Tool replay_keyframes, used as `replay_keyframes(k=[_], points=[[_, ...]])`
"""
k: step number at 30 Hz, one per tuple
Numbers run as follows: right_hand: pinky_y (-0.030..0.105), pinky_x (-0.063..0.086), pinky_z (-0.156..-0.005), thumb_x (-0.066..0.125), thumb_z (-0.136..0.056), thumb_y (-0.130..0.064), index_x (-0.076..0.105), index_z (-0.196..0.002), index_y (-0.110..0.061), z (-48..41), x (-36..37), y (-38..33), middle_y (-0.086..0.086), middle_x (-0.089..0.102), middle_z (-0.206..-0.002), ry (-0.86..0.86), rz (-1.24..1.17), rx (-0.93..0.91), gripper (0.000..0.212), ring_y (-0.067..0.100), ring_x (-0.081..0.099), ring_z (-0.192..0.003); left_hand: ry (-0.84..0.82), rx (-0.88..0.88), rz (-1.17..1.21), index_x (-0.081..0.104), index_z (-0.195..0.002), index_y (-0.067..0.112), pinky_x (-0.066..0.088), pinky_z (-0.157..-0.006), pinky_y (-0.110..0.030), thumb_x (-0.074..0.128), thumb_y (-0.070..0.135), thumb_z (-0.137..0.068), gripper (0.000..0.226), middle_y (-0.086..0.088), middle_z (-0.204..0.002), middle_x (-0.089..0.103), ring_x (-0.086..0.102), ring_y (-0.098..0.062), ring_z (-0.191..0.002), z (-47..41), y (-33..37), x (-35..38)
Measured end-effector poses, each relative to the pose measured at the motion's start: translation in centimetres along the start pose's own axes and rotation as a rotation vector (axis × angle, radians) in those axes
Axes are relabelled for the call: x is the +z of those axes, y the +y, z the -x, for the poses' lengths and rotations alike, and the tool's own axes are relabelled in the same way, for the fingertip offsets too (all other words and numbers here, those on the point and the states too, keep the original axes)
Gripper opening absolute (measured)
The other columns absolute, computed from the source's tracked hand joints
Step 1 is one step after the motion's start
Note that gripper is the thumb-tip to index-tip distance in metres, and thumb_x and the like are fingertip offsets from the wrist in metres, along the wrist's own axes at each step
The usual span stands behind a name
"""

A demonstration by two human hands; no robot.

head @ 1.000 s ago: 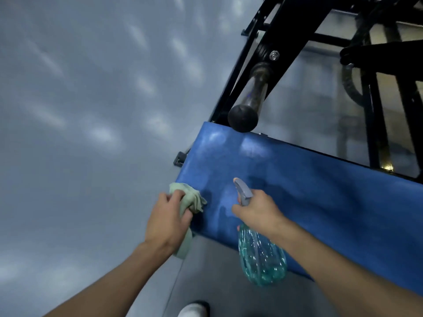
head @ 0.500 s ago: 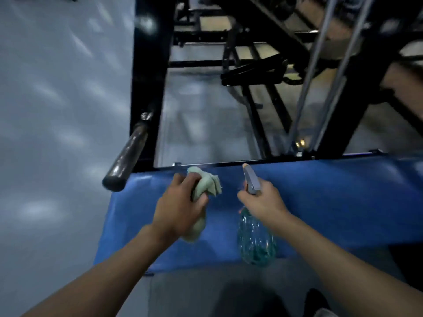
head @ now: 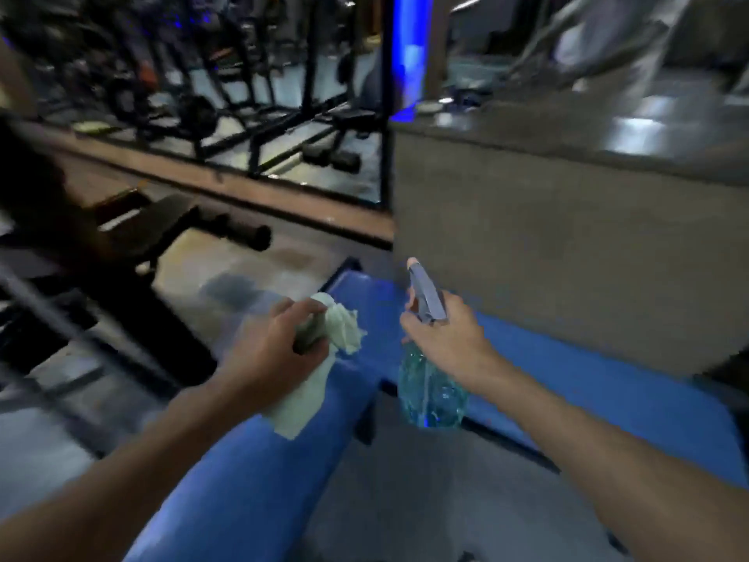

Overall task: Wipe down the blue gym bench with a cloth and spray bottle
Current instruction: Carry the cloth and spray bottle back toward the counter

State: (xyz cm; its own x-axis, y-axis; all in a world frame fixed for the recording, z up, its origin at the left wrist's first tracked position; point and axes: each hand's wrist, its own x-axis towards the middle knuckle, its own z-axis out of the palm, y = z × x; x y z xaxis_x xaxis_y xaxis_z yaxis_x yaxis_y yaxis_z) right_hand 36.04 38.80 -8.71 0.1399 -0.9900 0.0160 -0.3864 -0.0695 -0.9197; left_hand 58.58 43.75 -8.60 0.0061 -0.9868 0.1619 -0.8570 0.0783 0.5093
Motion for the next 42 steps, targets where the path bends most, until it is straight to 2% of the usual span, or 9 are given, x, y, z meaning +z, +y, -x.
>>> replay_keyframes(k=[5, 9, 16, 20, 24, 28, 33, 37, 42], points=[[0.054, 0.051, -0.068, 0.057, -0.076, -0.021, 0.051, -0.088, 0.006, -8.5, -20.2, -0.4, 0.013, 0.050, -0.069, 0.286, 0.035, -0.009, 0.030, 0.047, 0.062, -0.076, -0.068, 0.332, 0.007, 0.067, -0.115, 0.008, 0.035, -0.075, -0.021, 0.059, 0.039, -0.082, 0.046, -0.008, -0.097, 0.065, 0.061, -0.024, -0.085, -16.8, 16.3, 3.7], [0.043, 0.048, -0.064, 0.061, -0.085, -0.011, 0.057, -0.094, -0.004, -12.7, -33.1, -0.2, 0.022, 0.056, -0.077, 0.537, 0.058, -0.042, 0.012, 0.035, 0.053, -0.067, -0.129, 0.567, 0.049, 0.062, -0.125, 0.012, 0.029, -0.074, -0.012, 0.064, 0.033, -0.092, 0.039, 0.006, -0.110, 0.054, 0.047, -0.003, -0.094, -27.0, 27.8, 6.7], [0.018, 0.041, -0.054, 0.061, -0.091, -0.010, 0.048, -0.076, -0.003, -16.3, -48.4, 1.2, 0.003, 0.041, -0.063, 0.814, 0.060, -0.044, 0.021, 0.010, 0.041, -0.053, -0.329, 0.823, 0.070, 0.055, -0.125, 0.032, 0.043, -0.083, -0.035, 0.058, 0.042, -0.095, 0.032, 0.007, -0.104, 0.053, 0.056, -0.015, -0.098, -39.3, 43.4, 12.9], [0.037, 0.060, -0.067, 0.063, -0.093, -0.014, 0.049, -0.084, 0.007, -18.1, -53.7, 3.2, 0.008, 0.044, -0.070, 0.954, 0.050, -0.056, 0.027, 0.014, 0.051, -0.062, -0.392, 0.979, 0.057, 0.052, -0.124, 0.035, 0.047, -0.090, -0.041, 0.056, 0.045, -0.094, 0.032, 0.008, -0.103, 0.049, 0.057, -0.021, -0.102, -44.4, 49.3, 16.7], [0.058, 0.054, -0.071, 0.065, -0.084, -0.043, 0.055, -0.087, -0.001, -20.2, -57.8, 5.6, 0.003, 0.052, -0.069, 1.036, 0.105, 0.027, 0.043, 0.019, 0.055, -0.067, -0.461, 1.025, 0.062, 0.050, -0.127, 0.037, 0.048, -0.090, -0.046, 0.055, 0.046, -0.094, 0.034, 0.010, -0.100, 0.046, 0.056, -0.020, -0.101, -48.4, 53.5, 20.8], [0.050, 0.055, -0.073, 0.065, -0.085, -0.047, 0.060, -0.090, -0.008, -22.0, -60.4, 7.7, 0.008, 0.064, -0.078, 1.089, 0.134, 0.058, 0.039, 0.030, 0.063, -0.075, -0.506, 1.021, -0.216, 0.038, -0.140, 0.043, 0.038, -0.101, -0.055, 0.042, 0.057, -0.096, 0.046, 0.003, -0.124, 0.046, 0.043, -0.028, -0.125, -49.9, 55.9, 24.8], [0.034, 0.039, -0.067, 0.068, -0.089, -0.043, 0.055, -0.108, -0.007, -23.4, -62.5, 10.1, -0.005, 0.043, -0.074, 1.002, 0.167, 0.119, 0.043, 0.012, 0.042, -0.066, -0.597, 0.999, -0.433, 0.023, -0.154, 0.034, 0.016, -0.117, -0.051, 0.014, 0.064, -0.095, 0.066, -0.002, -0.161, 0.023, 0.019, -0.023, -0.148, -49.3, 55.0, 29.0], [0.052, 0.041, -0.102, 0.074, -0.058, -0.077, 0.030, -0.139, -0.041, -22.2, -63.1, 11.9, -0.006, 0.049, -0.122, 0.910, 0.239, 0.227, 0.100, 0.021, 0.047, -0.121, -0.549, 0.934, -0.529, -0.001, -0.156, 0.041, 0.003, -0.121, -0.050, -0.004, 0.071, -0.085, 0.077, -0.004, -0.167, -0.004, -0.002, -0.031, -0.152, -48.0, 53.9, 30.9], [0.041, 0.044, -0.103, 0.088, -0.063, -0.046, 0.039, -0.134, -0.033, -19.7, -61.8, 14.6, -0.002, 0.051, -0.130, 0.836, 0.245, 0.245, 0.086, 0.018, 0.050, -0.122, -0.505, 0.811, -0.562, -0.010, -0.151, 0.051, 0.000, -0.118, -0.057, 0.013, 0.068, -0.096, 0.062, -0.009, -0.166, -0.010, -0.006, -0.039, -0.151, -46.4, 55.0, 31.8]])
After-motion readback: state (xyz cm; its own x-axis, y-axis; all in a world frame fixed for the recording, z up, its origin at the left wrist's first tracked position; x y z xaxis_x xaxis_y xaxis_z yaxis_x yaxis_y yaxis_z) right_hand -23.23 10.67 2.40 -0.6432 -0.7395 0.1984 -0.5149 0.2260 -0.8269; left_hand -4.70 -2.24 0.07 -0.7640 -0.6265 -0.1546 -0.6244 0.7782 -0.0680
